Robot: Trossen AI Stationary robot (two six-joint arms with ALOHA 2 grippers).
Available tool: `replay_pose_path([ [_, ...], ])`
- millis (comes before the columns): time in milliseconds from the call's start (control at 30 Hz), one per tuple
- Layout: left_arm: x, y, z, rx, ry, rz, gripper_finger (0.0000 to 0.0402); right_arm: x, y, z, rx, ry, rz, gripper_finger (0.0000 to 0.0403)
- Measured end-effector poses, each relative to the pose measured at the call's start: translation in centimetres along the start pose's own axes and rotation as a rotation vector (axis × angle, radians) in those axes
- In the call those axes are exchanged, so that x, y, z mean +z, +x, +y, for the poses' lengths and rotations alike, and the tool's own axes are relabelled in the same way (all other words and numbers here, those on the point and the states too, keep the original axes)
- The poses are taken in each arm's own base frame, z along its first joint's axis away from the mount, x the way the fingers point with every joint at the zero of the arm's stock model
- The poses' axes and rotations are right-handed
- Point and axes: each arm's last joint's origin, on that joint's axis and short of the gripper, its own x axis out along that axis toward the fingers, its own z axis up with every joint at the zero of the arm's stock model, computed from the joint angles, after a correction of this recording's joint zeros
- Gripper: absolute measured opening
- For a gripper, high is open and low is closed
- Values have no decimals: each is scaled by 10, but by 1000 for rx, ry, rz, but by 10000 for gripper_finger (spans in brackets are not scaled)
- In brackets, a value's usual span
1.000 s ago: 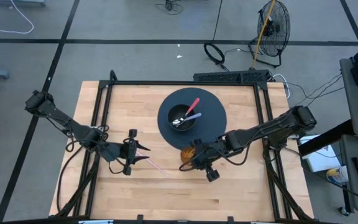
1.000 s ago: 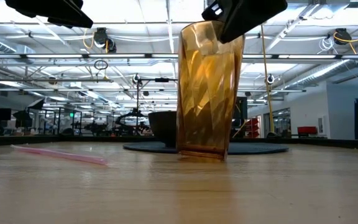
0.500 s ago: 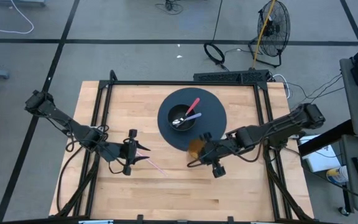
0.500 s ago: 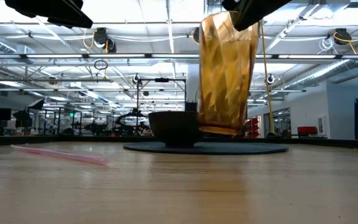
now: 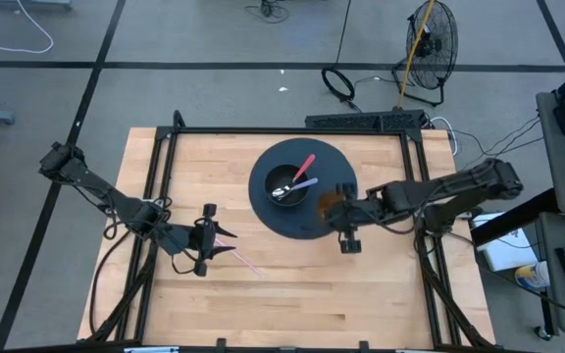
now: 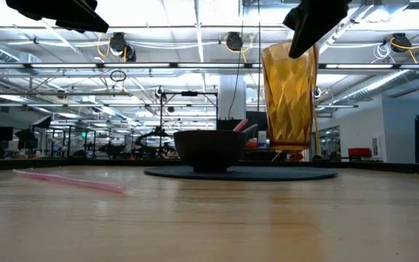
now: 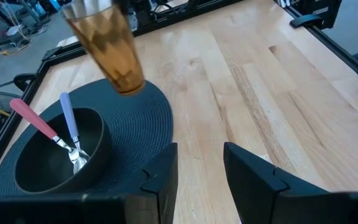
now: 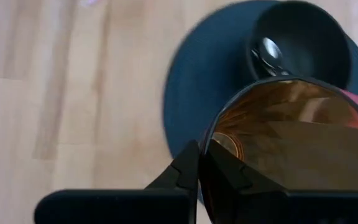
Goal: Pick & Place Utensil
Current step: Put the cup on the mat to the right of the bowl
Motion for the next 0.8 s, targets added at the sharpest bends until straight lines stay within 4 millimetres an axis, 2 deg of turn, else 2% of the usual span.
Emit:
replay_pose_path([
  [333,1,0,0,0,3,-6,136,-7,-3,-49,-86,123,44,7],
  [533,1,0,0,0,8,-7,136,-14,3,-77,-115,179,63,8],
  [800,1,0,0,0,12,-12,136,-43,23,-106,-84,253,32,8],
])
